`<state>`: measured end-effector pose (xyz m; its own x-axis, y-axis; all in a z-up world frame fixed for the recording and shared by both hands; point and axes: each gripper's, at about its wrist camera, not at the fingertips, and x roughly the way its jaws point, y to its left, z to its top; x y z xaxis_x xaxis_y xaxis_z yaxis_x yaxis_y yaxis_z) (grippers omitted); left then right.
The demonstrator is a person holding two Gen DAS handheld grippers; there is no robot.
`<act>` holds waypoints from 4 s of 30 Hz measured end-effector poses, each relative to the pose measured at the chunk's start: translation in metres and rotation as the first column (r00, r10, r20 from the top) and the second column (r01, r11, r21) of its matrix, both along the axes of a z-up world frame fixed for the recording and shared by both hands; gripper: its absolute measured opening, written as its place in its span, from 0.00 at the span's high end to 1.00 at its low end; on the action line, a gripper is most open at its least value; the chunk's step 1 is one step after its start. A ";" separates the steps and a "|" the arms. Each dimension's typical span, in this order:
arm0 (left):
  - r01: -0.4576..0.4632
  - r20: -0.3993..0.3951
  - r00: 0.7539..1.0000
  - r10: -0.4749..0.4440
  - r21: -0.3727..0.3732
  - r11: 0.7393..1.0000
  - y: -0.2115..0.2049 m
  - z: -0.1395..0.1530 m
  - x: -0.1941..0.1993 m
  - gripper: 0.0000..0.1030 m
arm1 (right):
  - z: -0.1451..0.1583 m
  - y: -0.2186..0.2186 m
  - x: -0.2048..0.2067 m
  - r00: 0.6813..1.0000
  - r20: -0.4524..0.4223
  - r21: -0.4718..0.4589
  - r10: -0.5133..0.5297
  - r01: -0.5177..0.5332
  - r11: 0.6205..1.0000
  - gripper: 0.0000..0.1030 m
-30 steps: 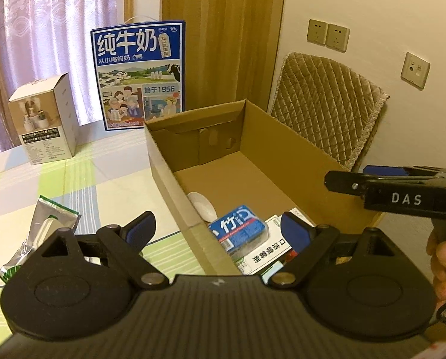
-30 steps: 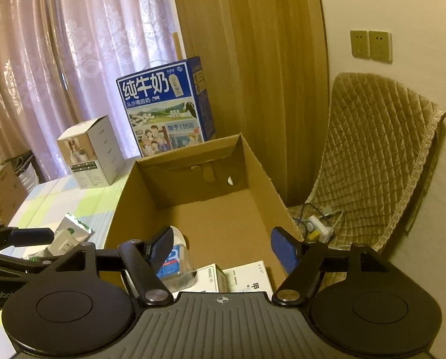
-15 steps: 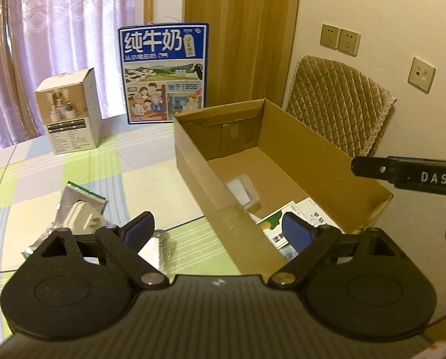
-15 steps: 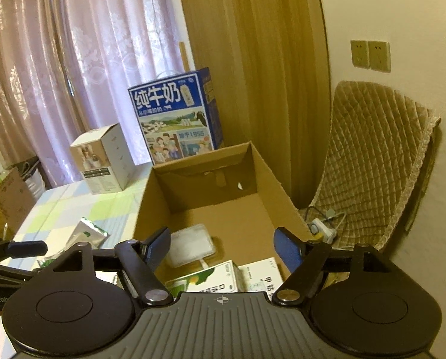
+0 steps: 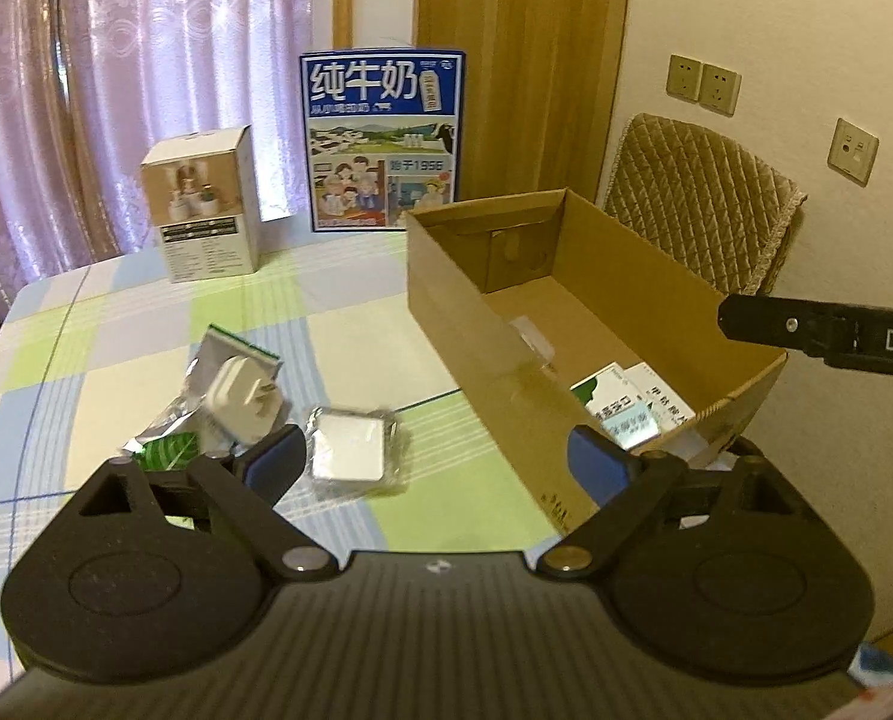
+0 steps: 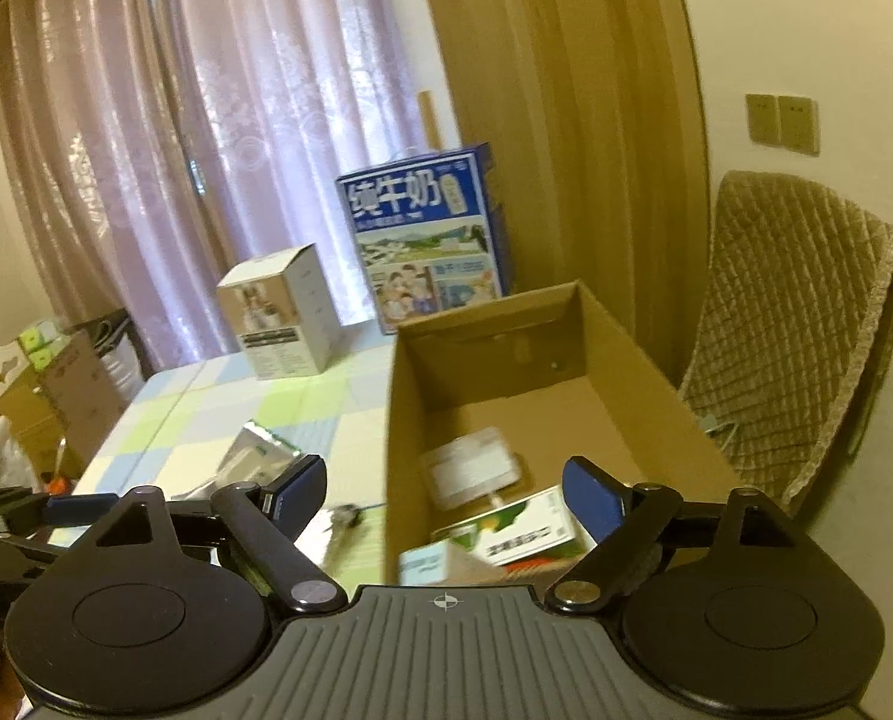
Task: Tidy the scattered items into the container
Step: 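Move both tools back over the silver packet, plug and plastic tray, then lower the right tool onto the clear plastic tray and close it, then grasp the black cable with the left tool while right tool holds the tray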
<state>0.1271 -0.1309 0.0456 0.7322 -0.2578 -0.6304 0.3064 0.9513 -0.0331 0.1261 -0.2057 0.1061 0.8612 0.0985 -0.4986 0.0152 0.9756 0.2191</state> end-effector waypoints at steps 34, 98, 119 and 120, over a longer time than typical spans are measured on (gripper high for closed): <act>-0.192 -0.059 0.980 0.192 0.016 0.981 0.128 -0.032 -0.048 0.08 | -0.045 0.108 -0.007 0.971 -0.125 -0.021 0.204 -0.208 0.978 0.14; -0.256 -0.091 0.962 0.259 0.045 0.966 0.159 -0.133 0.095 0.06 | -0.190 0.147 0.194 0.953 -0.286 -0.018 0.105 -0.115 0.993 0.34; 0.018 -0.045 0.999 -0.013 0.111 0.994 0.119 -0.143 0.099 0.15 | -0.171 0.127 0.172 0.960 -0.276 -0.065 0.041 -0.061 0.996 0.35; 0.016 -0.044 0.999 -0.011 0.115 0.993 0.119 -0.144 0.098 0.15 | -0.172 0.127 0.176 0.961 -0.272 -0.070 0.040 -0.061 0.996 0.35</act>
